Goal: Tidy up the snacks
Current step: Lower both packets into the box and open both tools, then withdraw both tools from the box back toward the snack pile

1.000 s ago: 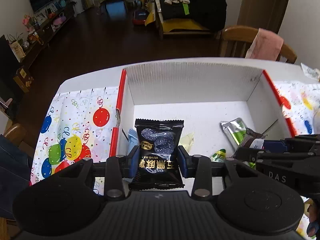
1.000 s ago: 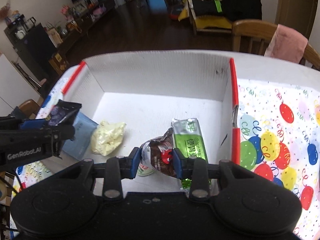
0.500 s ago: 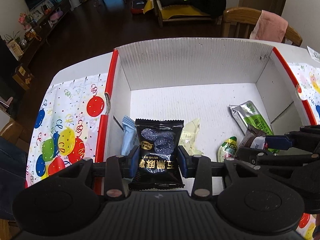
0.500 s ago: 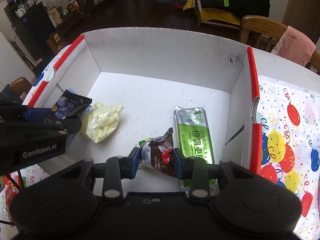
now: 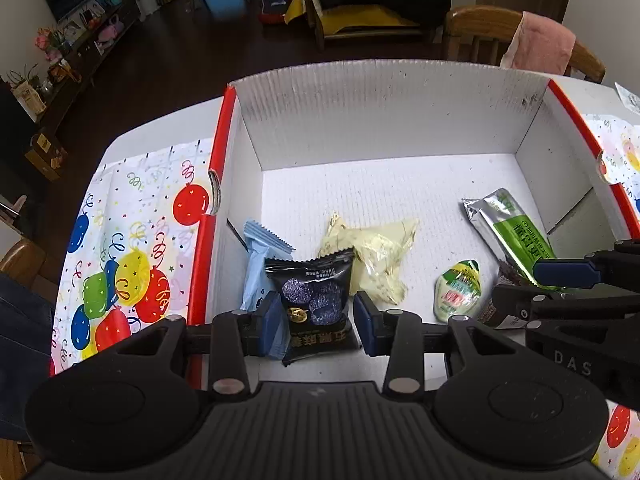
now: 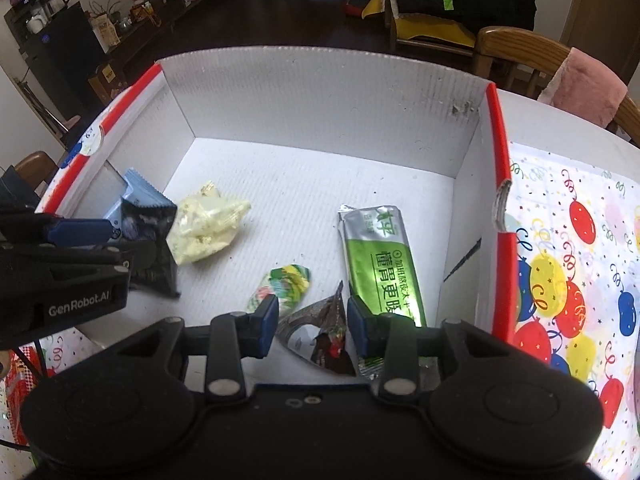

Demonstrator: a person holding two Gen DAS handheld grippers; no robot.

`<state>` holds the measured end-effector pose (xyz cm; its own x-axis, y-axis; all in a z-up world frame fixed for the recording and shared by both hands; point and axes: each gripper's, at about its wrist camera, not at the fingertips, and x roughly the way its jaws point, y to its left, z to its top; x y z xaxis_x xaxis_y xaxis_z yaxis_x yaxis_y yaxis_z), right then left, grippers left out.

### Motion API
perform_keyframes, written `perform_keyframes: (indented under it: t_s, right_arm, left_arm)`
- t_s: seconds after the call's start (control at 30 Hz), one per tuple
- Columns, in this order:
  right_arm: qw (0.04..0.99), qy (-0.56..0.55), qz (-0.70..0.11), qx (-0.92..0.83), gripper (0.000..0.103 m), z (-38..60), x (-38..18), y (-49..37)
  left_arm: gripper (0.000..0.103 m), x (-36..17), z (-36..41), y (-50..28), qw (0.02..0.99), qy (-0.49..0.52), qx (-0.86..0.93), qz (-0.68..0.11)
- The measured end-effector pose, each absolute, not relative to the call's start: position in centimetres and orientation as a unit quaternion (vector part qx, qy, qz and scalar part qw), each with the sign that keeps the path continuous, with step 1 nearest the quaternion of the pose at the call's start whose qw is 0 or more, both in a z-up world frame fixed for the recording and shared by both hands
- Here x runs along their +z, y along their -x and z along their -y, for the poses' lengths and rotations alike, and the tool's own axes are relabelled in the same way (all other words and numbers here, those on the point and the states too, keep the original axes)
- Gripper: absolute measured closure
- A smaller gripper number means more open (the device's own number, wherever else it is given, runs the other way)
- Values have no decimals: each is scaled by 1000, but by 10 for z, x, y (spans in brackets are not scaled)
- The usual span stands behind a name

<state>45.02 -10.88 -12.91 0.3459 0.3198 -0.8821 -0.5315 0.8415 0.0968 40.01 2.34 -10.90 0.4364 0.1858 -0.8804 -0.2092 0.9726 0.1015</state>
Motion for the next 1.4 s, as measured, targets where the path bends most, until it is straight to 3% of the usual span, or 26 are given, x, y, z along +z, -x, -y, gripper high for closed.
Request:
perform_keyframes:
  t_s: [0.27,0.73,0.87,1.03,1.4]
  right_arm:
    - [825,77,-488,275,61,121,-106,-439]
    - [842,59,-447,297,58,123,-61,-398]
    - [847,63,-431,307,56,123,-48,-380]
    - [852,53,-415,314,54,124,-35,-361]
    - [856,35,-392,335,34,127,-17,-322]
  left_arm:
    - [58,-92,-22,-386,860,17,111,-497]
    - [58,-51,-18,-346,887,21,90,-453]
    - [50,-39,-19,-329,894,20,84,-439]
    - [50,-25,-21,-306,902,20,74,-424]
    - [41,-6,-25,-258,914,31,58,-400]
